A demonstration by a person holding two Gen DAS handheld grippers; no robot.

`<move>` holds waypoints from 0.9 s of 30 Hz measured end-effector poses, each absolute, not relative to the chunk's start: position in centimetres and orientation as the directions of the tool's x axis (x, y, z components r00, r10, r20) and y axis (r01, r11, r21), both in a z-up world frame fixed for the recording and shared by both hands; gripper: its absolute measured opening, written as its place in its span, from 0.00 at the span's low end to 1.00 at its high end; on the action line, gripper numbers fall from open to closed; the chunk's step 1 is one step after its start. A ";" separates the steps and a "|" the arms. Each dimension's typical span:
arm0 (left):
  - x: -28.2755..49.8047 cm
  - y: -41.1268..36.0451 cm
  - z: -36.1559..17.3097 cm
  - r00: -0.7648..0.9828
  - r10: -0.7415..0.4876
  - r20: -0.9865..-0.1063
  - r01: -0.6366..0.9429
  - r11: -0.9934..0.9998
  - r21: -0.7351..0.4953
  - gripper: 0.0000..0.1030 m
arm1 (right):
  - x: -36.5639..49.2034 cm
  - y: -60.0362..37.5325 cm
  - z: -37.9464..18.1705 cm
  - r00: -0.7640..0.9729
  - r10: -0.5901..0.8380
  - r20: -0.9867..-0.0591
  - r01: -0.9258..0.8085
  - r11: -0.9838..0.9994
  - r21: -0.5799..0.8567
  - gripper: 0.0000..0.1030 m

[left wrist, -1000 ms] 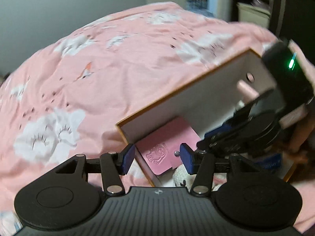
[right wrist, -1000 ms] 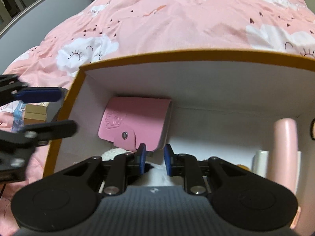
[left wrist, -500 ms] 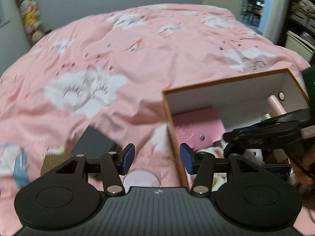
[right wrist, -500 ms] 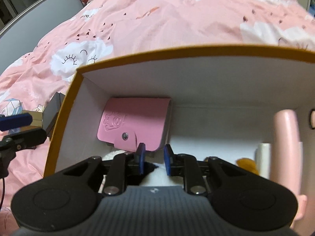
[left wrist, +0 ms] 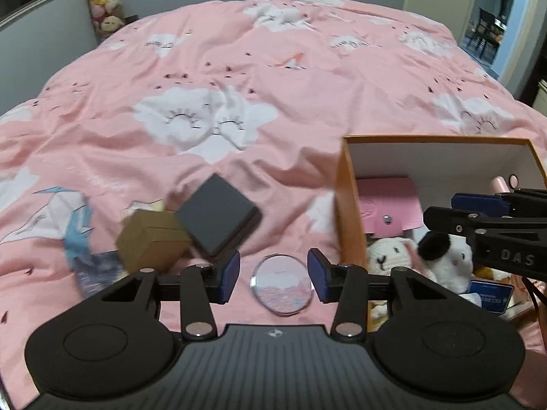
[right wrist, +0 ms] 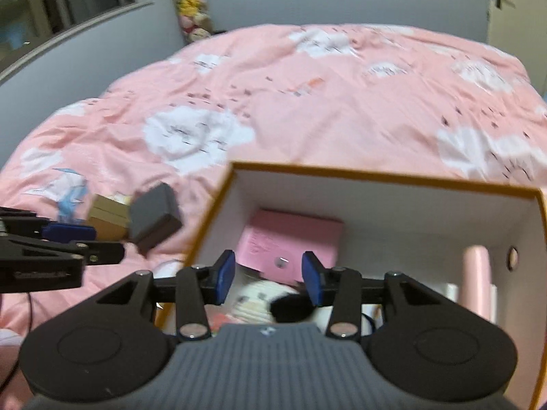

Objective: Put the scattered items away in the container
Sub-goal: 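Withdraw both grippers from the box toward the remaining items, then grasp the black square box with the right gripper while the left grasps the gold cube box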

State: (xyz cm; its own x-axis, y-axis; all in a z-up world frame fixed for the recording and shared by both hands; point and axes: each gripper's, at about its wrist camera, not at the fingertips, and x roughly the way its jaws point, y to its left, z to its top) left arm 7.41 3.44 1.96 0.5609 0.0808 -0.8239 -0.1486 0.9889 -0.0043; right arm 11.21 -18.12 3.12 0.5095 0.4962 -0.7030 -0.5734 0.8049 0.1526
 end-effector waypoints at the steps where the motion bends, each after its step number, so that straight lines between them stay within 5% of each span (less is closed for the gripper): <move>1: 7.1 3.9 2.1 0.562 0.086 -0.823 -0.162 0.987 -0.008 0.50 | 11.0 -17.8 3.4 0.501 0.513 -0.696 -0.592 0.791 0.157 0.45; 14: 4.0 11.9 1.9 0.540 0.134 -0.831 -0.305 0.951 -0.045 0.55 | 10.0 -8.9 3.1 0.317 0.568 -0.759 -0.768 0.624 0.146 0.47; 27: 8.7 13.9 -1.5 0.491 0.141 -0.860 -0.016 0.988 0.153 0.58 | 17.2 -0.9 -0.9 0.140 0.452 -0.881 -0.817 0.556 0.155 0.57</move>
